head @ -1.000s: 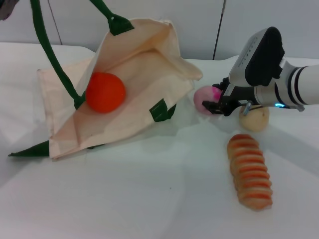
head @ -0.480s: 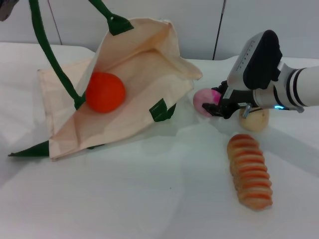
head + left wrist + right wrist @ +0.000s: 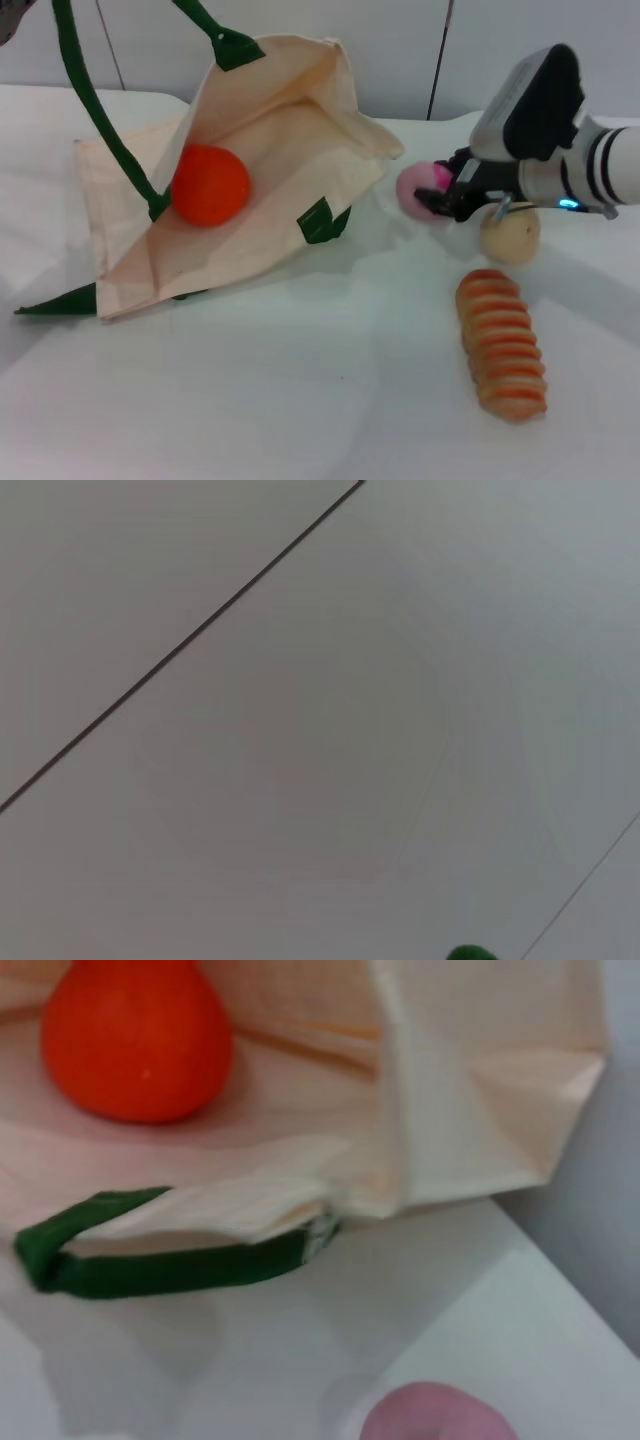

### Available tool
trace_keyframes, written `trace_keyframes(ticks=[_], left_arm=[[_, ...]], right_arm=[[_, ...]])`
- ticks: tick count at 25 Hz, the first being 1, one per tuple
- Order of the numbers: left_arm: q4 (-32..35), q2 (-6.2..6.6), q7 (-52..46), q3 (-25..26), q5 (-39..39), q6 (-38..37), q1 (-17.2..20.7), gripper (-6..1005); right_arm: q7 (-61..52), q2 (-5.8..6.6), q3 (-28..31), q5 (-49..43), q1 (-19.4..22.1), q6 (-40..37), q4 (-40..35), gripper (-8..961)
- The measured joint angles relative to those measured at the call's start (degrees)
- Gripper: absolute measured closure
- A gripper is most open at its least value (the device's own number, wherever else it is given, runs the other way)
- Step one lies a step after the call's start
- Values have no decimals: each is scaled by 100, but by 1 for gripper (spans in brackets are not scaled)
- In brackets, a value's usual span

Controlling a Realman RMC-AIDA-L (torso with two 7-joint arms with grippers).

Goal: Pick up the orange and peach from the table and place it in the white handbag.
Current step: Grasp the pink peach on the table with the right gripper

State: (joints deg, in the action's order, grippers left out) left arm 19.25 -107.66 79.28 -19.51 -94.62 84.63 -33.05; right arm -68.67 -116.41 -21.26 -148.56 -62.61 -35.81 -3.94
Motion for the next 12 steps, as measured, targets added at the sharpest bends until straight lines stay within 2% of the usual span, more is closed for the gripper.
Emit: trace_keyframes(ticks=[7, 12], left_arm=[[0, -1, 0, 0, 12, -31, 9, 870], [0, -1, 0, 0, 14, -52, 19, 870]], right_arm=[[11, 5, -1, 511, 243, -387, -475, 524], [4, 6, -1, 1034, 567, -894, -1042, 533]])
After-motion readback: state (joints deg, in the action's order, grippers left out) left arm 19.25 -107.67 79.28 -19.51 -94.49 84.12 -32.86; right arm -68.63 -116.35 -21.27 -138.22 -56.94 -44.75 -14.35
